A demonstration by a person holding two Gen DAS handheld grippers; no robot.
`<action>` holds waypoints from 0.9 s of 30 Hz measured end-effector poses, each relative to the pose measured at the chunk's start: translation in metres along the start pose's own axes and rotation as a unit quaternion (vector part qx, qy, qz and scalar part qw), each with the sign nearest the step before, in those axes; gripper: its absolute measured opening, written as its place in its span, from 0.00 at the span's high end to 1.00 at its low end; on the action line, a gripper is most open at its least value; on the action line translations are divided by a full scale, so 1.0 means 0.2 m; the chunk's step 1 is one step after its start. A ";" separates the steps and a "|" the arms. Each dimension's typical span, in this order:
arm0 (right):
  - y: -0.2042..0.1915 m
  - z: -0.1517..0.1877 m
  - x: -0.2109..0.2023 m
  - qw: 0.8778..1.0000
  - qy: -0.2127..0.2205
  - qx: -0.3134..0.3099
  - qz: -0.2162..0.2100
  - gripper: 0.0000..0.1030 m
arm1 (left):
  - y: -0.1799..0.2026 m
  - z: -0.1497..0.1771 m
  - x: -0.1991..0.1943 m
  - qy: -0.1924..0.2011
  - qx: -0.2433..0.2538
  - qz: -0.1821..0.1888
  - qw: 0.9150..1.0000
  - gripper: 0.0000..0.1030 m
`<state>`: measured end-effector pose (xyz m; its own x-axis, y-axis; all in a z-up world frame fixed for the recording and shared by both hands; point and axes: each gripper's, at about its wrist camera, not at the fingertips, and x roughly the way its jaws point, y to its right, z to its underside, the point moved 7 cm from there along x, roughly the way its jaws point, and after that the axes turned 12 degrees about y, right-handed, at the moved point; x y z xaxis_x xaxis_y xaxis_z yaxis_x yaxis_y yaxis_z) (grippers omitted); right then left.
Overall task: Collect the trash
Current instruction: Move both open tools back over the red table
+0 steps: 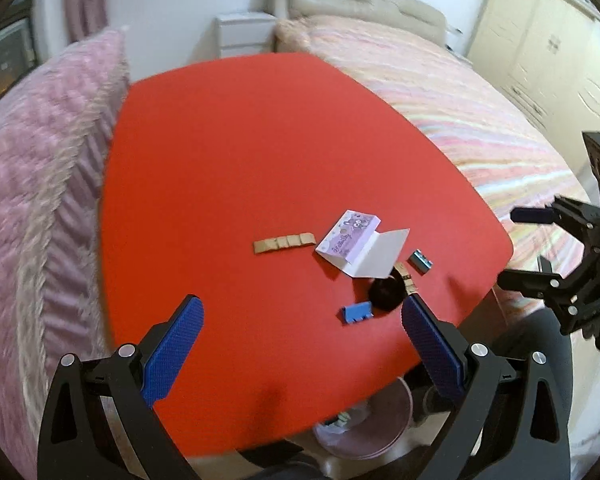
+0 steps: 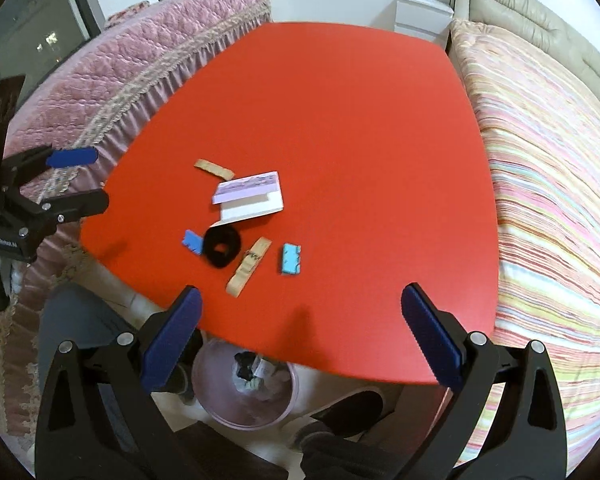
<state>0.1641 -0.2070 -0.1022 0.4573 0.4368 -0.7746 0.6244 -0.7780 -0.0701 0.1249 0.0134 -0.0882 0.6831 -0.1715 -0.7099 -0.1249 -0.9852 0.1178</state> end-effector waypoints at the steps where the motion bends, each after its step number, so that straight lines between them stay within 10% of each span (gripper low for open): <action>1: 0.01 0.00 0.04 1.000 -0.006 -0.001 0.002 0.05 | -0.01 -0.01 0.04 -0.007 0.011 0.006 1.000 0.07; 16: 0.02 0.04 0.33 0.999 -0.050 0.002 0.004 0.21 | -0.06 -0.03 0.46 -0.054 0.197 0.074 0.976 0.07; 27: -0.01 0.04 0.39 0.998 -0.057 -0.006 -0.002 0.31 | -0.09 -0.05 0.59 -0.043 0.232 0.097 0.967 0.09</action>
<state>0.1935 -0.1749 -0.1681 0.3807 0.3855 -0.8405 0.6334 -0.7709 -0.0667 0.2144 0.0111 -0.1677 0.5551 -0.3317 -0.7628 -0.5681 -0.8210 -0.0564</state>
